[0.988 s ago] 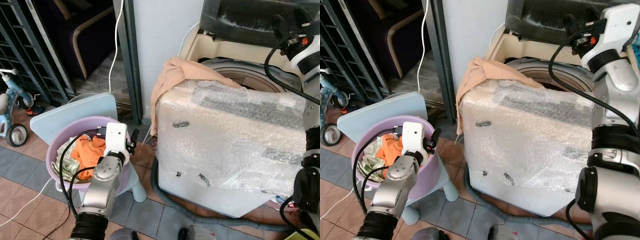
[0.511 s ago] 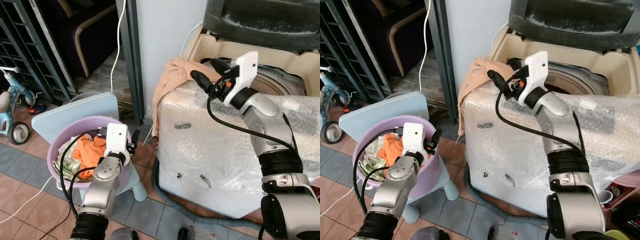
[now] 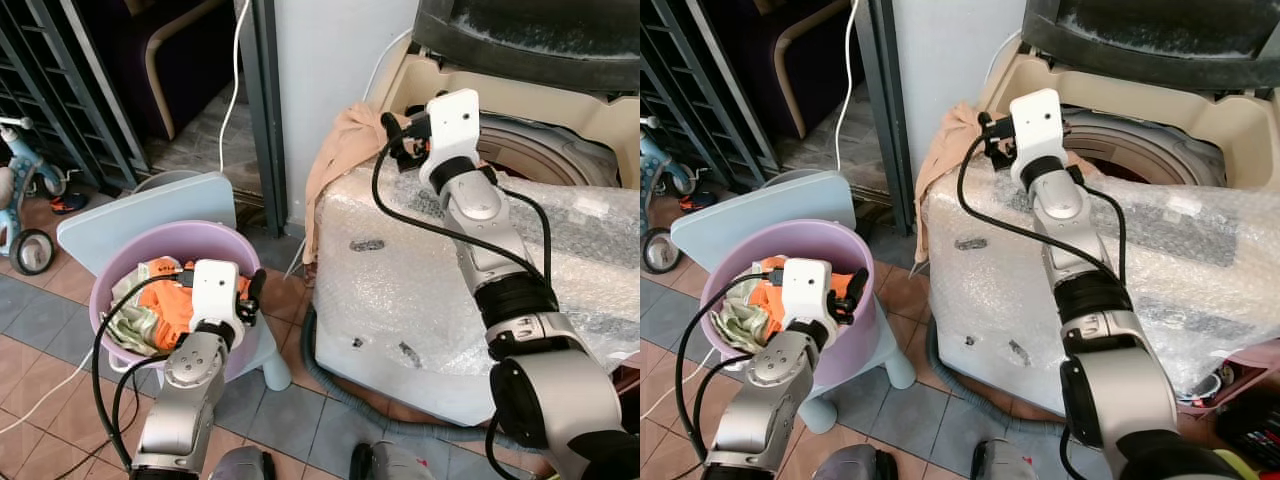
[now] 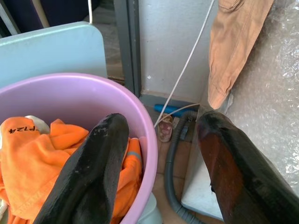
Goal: Clothes washing
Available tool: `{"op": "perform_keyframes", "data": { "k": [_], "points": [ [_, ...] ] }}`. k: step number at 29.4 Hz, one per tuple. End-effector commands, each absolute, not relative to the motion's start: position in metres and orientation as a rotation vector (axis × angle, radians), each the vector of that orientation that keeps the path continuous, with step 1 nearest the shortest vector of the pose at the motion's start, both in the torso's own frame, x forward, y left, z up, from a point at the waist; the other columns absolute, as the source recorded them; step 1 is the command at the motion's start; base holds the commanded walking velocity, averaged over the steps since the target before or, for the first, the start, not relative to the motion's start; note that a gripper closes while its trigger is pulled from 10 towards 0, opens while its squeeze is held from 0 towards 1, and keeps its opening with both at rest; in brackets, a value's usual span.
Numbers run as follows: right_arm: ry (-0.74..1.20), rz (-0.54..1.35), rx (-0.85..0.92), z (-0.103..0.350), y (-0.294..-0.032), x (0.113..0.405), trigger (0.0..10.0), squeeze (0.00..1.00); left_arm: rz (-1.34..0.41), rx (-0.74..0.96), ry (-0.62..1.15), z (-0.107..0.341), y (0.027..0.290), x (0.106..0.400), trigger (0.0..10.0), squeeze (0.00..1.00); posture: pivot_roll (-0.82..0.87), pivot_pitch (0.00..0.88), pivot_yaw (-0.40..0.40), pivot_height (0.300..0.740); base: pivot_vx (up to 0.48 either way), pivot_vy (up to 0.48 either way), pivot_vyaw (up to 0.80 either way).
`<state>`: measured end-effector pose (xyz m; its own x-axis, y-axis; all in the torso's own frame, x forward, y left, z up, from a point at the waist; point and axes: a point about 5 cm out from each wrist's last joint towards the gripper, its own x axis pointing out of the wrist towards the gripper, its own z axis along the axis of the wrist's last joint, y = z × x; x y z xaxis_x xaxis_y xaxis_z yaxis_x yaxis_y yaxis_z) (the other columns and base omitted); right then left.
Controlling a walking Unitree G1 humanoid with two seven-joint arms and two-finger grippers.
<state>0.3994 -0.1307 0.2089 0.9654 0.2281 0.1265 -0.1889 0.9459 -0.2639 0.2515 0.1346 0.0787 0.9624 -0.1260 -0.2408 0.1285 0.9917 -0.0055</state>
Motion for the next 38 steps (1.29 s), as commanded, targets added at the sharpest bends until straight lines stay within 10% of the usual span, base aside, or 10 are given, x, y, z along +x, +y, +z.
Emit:
{"op": "perform_keyframes", "data": {
  "k": [1,9,24,34,35,36,37,38],
  "points": [
    [-0.060,0.252,-0.215,0.199,-0.127,0.403,0.0,0.00,-0.128,0.018,0.241,0.081,0.135,0.250,10.0,0.00,0.05,0.149,-0.005,0.740,0.000,0.000,0.00],
    [0.035,0.246,-0.168,0.191,-0.131,0.408,0.0,0.00,-0.128,0.020,0.251,0.082,0.135,0.251,10.0,0.00,0.05,0.146,-0.006,0.740,0.000,0.000,0.00],
    [0.119,-0.172,0.068,0.192,-0.215,0.408,0.0,0.00,-0.127,0.025,0.256,0.082,0.133,0.258,10.0,0.00,0.04,0.121,-0.009,0.740,0.000,0.000,0.00],
    [-0.100,-0.247,0.265,0.229,-0.246,0.407,0.0,0.00,-0.121,0.029,0.248,0.082,0.133,0.263,10.0,0.00,0.03,0.102,-0.008,0.740,0.000,0.000,0.00],
    [-0.134,-0.203,0.260,0.233,-0.241,0.408,2.8,0.00,-0.122,0.030,0.247,0.082,0.133,0.263,10.0,0.00,0.03,0.100,-0.008,0.740,0.000,0.000,0.00],
    [-0.172,-0.180,0.238,0.238,-0.237,0.408,8.0,0.20,-0.123,0.031,0.247,0.081,0.132,0.264,10.0,0.00,0.03,0.100,-0.007,0.740,0.000,0.000,0.00],
    [-0.194,-0.170,0.220,0.241,-0.236,0.408,8.0,0.20,-0.124,0.032,0.246,0.081,0.132,0.264,10.0,0.00,0.02,0.099,-0.006,0.740,0.000,0.000,0.00],
    [-0.206,-0.170,0.207,0.242,-0.235,0.408,10.0,1.00,-0.125,0.032,0.246,0.081,0.132,0.264,10.0,0.00,0.02,0.099,-0.006,0.740,0.000,0.000,0.00]
  ]
}}
